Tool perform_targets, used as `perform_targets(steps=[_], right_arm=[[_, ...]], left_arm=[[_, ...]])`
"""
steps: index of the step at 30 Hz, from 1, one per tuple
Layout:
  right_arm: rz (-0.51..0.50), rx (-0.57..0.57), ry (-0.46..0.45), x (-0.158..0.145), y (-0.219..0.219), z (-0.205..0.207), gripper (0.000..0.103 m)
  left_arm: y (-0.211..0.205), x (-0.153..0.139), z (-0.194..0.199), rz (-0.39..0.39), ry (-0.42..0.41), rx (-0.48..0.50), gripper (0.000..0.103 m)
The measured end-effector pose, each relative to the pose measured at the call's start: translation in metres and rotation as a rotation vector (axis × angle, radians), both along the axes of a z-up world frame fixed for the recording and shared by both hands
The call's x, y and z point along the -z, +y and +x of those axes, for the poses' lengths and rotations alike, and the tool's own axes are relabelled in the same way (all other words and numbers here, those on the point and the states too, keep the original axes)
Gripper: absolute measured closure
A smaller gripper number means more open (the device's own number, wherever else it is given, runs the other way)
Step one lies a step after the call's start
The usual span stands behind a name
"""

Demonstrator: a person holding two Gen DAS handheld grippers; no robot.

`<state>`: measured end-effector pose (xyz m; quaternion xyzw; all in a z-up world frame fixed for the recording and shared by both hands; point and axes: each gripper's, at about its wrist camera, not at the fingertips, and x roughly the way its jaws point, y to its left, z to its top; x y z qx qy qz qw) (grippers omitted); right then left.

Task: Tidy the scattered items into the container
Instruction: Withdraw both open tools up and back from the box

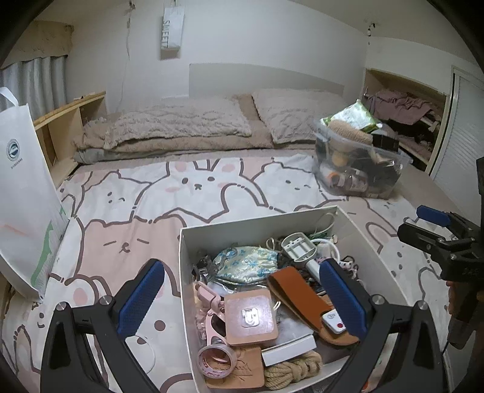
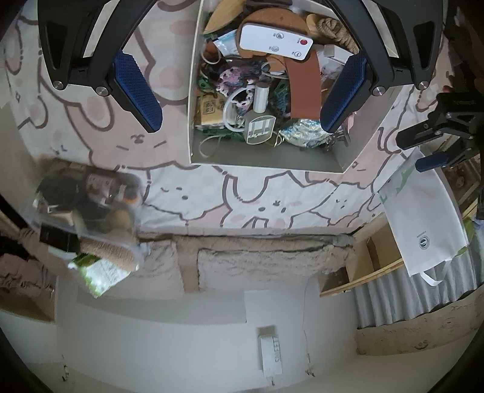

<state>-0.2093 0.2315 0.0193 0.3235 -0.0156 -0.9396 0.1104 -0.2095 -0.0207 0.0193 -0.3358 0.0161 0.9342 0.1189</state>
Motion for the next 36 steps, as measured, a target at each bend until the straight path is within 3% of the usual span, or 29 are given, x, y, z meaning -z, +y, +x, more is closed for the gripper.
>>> perform_targets(steps=[21,36], right_arm=[[-0.018,-0.008,0.17,-0.047,0.01,0.084,0.0],[0.017,-0.009,0.277,-0.055,0.008,0.139,0.0]], left_arm=[[0.003,-0.063,0.089,0.008,0.208,0.049,0.0],[0.009,-0.072,0.145,0.025,0.294,0.084,0.0]])
